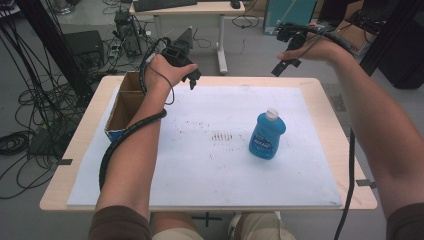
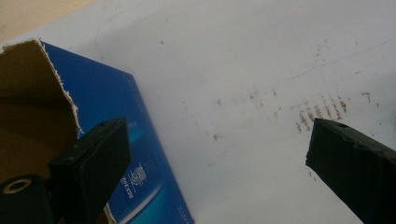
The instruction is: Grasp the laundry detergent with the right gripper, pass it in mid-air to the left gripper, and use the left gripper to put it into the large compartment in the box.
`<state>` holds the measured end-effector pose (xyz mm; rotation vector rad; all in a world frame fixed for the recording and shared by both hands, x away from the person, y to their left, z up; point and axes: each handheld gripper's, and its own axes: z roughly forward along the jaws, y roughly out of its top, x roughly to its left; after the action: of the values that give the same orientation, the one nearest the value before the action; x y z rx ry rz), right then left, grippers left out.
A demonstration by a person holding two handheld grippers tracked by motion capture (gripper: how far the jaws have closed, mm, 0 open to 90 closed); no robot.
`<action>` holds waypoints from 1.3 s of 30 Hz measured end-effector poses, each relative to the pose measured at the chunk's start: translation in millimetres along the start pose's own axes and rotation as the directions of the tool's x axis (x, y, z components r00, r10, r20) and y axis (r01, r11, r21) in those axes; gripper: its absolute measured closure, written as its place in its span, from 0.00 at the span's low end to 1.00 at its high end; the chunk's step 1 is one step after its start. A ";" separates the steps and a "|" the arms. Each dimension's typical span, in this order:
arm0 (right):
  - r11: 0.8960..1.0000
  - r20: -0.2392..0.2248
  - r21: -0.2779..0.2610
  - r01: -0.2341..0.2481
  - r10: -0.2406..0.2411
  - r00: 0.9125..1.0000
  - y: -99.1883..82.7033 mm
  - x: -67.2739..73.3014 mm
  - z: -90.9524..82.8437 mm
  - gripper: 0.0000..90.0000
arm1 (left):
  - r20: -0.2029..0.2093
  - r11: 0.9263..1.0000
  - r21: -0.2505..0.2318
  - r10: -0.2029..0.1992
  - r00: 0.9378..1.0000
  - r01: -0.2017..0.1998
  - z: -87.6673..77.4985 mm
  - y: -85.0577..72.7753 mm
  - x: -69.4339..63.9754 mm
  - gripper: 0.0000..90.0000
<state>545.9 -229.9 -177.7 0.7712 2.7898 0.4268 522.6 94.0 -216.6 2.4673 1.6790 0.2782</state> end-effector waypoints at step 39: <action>0.975 -0.027 -0.217 -0.039 0.034 0.999 -157.6 53.5 -26.6 0.08 | -0.001 0.998 -0.021 0.056 0.998 -0.056 -6.7 -6.0 -12.2 0.07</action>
<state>420.1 -336.7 -212.0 0.7718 2.6928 0.7374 511.3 85.0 -212.3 2.5017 1.6011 0.3015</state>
